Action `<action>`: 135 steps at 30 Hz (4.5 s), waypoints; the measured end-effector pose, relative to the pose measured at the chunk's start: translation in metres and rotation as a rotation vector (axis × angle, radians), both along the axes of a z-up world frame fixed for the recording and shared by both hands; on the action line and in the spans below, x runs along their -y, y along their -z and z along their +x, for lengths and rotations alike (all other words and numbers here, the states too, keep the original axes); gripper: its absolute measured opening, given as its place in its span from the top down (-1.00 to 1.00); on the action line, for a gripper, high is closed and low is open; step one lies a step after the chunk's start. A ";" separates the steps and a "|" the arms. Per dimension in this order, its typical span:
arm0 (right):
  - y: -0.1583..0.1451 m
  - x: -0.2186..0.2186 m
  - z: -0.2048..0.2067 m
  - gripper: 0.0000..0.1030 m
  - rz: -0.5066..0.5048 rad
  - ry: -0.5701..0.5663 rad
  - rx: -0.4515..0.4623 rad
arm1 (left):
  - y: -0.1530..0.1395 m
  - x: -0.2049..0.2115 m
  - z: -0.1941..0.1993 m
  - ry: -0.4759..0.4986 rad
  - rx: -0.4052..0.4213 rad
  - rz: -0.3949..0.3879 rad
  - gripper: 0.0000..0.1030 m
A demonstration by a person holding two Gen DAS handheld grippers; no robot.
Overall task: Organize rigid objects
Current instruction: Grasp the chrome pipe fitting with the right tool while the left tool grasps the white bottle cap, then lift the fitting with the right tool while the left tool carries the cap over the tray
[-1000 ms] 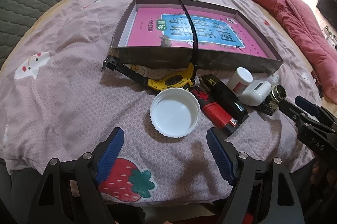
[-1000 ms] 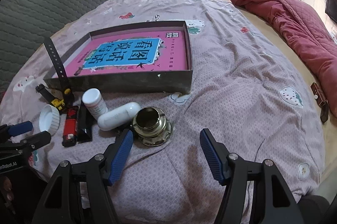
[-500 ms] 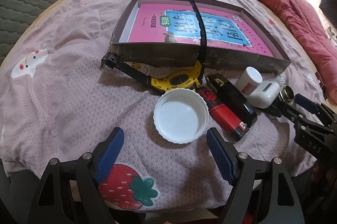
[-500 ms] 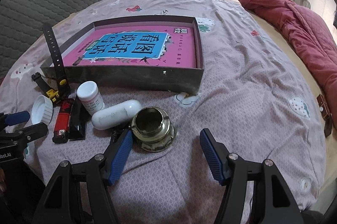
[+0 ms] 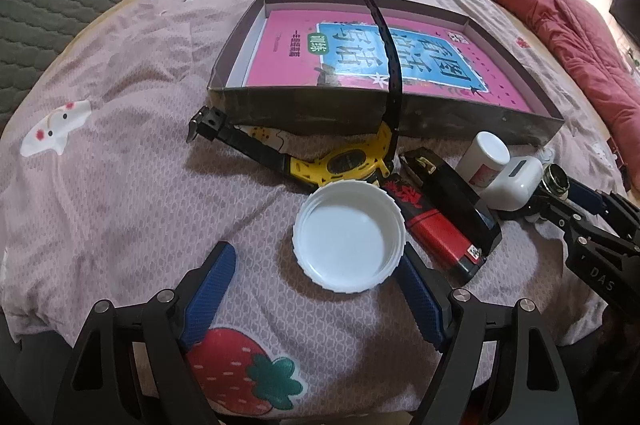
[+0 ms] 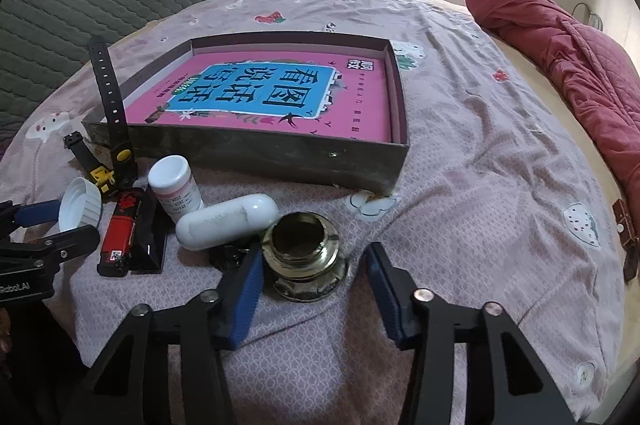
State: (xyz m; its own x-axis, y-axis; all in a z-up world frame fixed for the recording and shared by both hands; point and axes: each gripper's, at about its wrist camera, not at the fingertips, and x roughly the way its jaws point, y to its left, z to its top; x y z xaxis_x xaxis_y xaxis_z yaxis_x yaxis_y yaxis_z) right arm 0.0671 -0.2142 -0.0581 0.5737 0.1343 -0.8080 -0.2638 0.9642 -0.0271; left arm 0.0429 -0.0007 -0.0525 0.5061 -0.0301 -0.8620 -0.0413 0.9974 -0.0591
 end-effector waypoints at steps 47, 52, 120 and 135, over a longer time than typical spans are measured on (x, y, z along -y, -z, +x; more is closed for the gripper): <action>-0.037 0.014 -0.014 0.29 0.124 0.015 0.094 | -0.029 0.004 -0.012 0.063 0.153 -0.004 0.01; -0.041 0.009 -0.019 0.29 0.130 -0.002 0.104 | -0.033 0.006 -0.015 0.072 0.171 0.002 0.01; -0.101 -0.008 0.024 0.29 0.152 -0.034 0.367 | -0.117 -0.041 0.068 -0.065 0.338 0.019 0.01; -0.083 -0.001 0.047 0.29 0.120 -0.012 0.347 | -0.084 -0.057 0.109 -0.114 0.283 0.003 0.01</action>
